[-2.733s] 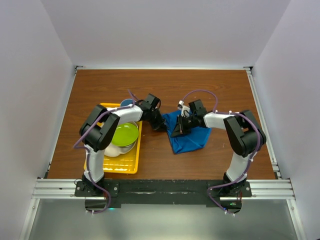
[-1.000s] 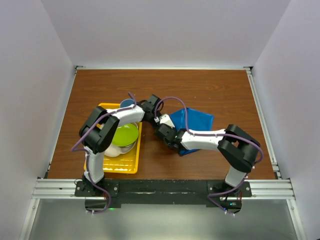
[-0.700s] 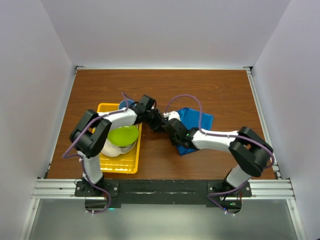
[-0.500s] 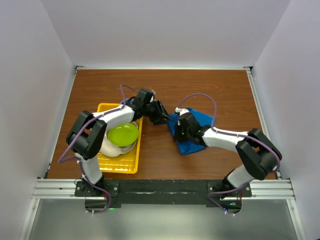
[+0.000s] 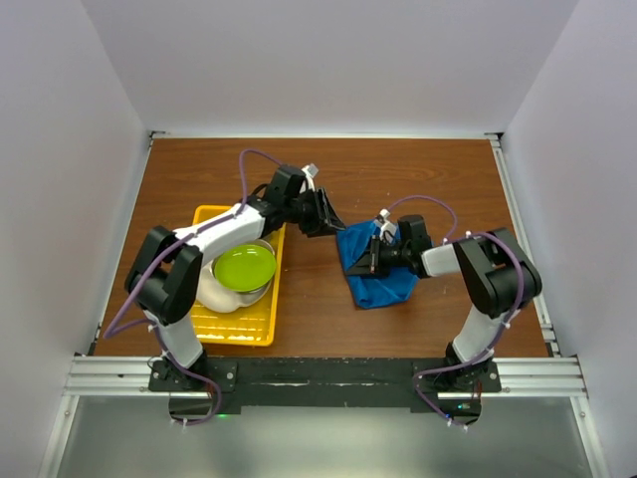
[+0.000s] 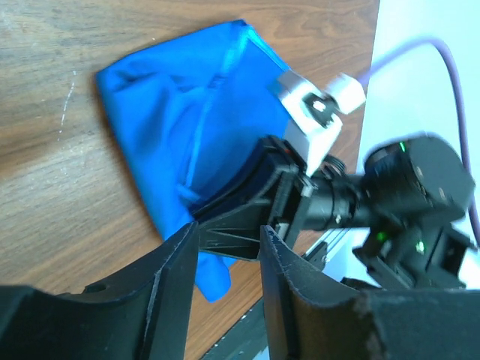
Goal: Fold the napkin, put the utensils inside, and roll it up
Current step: Roll the napkin with the utensil
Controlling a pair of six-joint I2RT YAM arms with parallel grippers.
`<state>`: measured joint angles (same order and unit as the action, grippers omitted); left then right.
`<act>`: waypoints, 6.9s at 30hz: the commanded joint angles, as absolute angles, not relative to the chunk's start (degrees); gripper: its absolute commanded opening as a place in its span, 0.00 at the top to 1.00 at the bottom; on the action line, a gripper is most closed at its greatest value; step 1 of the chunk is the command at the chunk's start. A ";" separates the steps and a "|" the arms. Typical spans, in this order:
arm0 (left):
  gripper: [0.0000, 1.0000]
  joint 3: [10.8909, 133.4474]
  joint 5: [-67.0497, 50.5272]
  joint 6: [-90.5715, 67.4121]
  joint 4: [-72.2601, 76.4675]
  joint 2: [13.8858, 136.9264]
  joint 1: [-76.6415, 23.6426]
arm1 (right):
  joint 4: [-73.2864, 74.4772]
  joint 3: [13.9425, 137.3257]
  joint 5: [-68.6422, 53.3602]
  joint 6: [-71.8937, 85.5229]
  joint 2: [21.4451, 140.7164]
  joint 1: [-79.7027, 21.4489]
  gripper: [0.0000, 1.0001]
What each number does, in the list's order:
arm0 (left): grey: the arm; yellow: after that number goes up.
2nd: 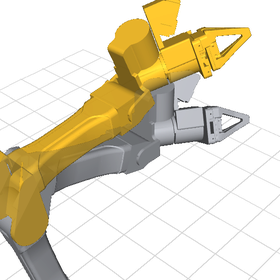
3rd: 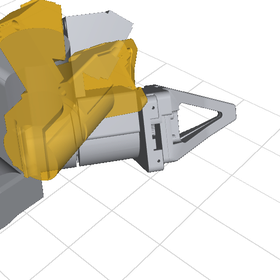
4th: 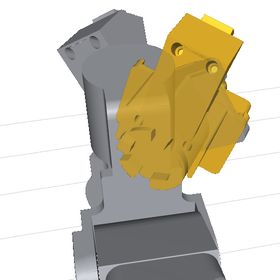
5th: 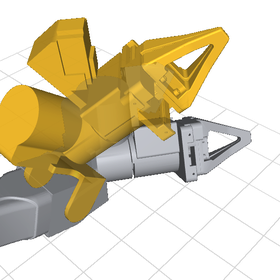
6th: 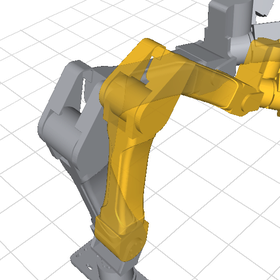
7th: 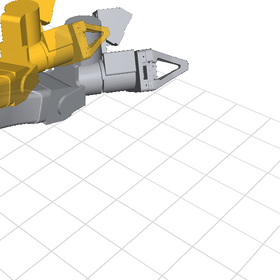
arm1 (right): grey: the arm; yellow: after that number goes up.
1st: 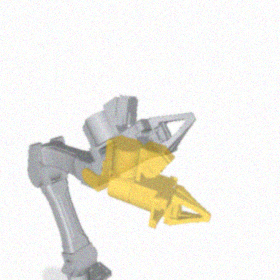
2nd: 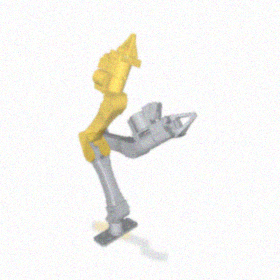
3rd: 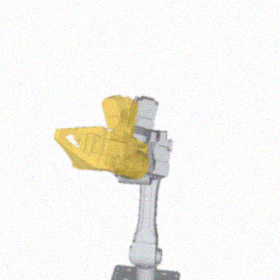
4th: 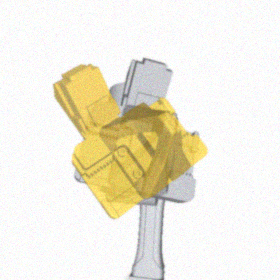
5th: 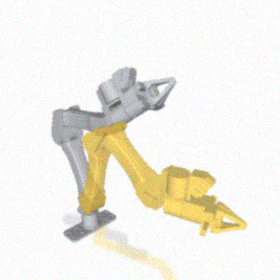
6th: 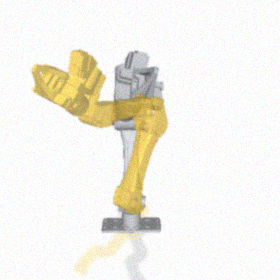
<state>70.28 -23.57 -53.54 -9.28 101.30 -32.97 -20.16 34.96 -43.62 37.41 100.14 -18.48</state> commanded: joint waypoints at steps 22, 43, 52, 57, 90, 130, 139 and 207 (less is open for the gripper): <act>0.89 70.31 -22.68 -48.51 -2.38 108.62 -35.86 | -6.32 40.96 -52.30 23.47 105.56 -19.34 1.00; 1.00 61.62 -14.33 -48.25 -1.41 119.44 -36.65 | 19.58 48.95 -32.26 15.03 97.48 -18.72 0.81; 1.00 58.27 -14.94 -48.95 1.41 121.46 -35.51 | 30.40 55.19 -27.61 11.35 91.95 -19.51 0.52; 1.00 59.94 -15.20 -49.31 -0.35 121.91 -35.24 | 37.52 56.34 -21.28 6.59 86.15 -22.32 0.42; 0.92 68.46 -20.48 -45.71 -10.45 114.00 -32.52 | 14.43 50.39 -8.58 18.36 95.54 -38.51 0.95; 0.39 60.56 -12.83 -68.99 -5.10 107.57 -35.68 | -3.16 48.96 -53.79 23.99 104.85 -18.98 1.00; 0.37 60.21 -14.06 -74.09 0.89 112.23 -36.65 | -2.81 50.10 -55.99 23.55 104.41 -18.90 1.00; 1.00 68.30 -12.47 -66.39 -20.32 106.62 -38.15 | 5.98 45.54 21.32 24.61 94.84 -56.52 1.00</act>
<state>70.81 -7.55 -70.76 -24.56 110.89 -38.20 8.54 50.68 31.79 21.06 97.76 -59.48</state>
